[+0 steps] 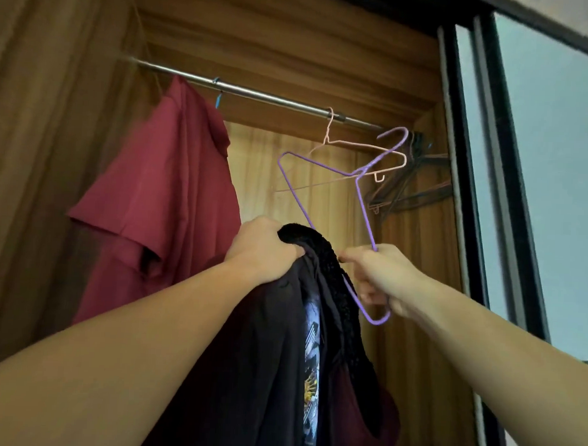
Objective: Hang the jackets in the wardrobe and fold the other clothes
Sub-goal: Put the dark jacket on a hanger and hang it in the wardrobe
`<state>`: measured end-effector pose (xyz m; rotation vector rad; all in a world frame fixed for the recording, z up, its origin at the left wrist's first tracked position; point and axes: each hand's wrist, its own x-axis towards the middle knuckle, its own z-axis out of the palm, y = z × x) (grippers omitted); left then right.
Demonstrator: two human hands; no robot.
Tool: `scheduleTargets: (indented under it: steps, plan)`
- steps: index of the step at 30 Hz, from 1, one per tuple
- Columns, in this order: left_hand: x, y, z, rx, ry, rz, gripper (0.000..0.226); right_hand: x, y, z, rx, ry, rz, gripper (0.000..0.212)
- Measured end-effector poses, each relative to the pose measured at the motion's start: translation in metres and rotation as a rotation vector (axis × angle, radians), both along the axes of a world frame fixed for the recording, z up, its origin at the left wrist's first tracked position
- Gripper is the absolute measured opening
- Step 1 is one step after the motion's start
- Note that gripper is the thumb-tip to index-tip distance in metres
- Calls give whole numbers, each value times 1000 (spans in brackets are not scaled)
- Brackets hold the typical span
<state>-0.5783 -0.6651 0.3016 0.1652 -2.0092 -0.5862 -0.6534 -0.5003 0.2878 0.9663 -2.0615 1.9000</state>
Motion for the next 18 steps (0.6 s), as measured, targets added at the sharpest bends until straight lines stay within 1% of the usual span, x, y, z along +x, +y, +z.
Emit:
scheduleTargets:
  steps: [3, 4, 5, 8, 9, 11, 13, 15, 17, 18]
  plan:
    - [27, 35, -11, -36, -16, 25, 35, 24, 34, -12, -122, -12, -14, 39]
    - [38, 47, -14, -52, -24, 36, 35, 32, 50, -21, -119, -18, -14, 40]
    - [49, 59, -16, -69, -32, 44, 35, 39, 66, -30, -91, -23, -7, 35]
    - [79, 94, -23, -127, -64, 37, 35, 61, 112, -44, 75, -69, 45, 8]
    - [88, 105, -24, -150, -83, 34, 35, 69, 125, -43, 124, -93, 66, 4]
    - [105, 121, -25, -178, -122, 22, 36, 83, 142, -41, 207, -113, 72, 8]
    - [120, 131, -25, -178, -137, 1, 35, 101, 153, -41, 282, -62, 4, 8]
    - [134, 140, -29, -174, -140, -31, 33, 124, 160, -49, 248, -11, -54, 15]
    - [147, 148, -40, -185, -164, -87, 33, 153, 163, -60, 171, 30, -19, 20]
    - [154, 151, -48, -190, -177, -122, 33, 167, 162, -67, 192, 64, -3, 23]
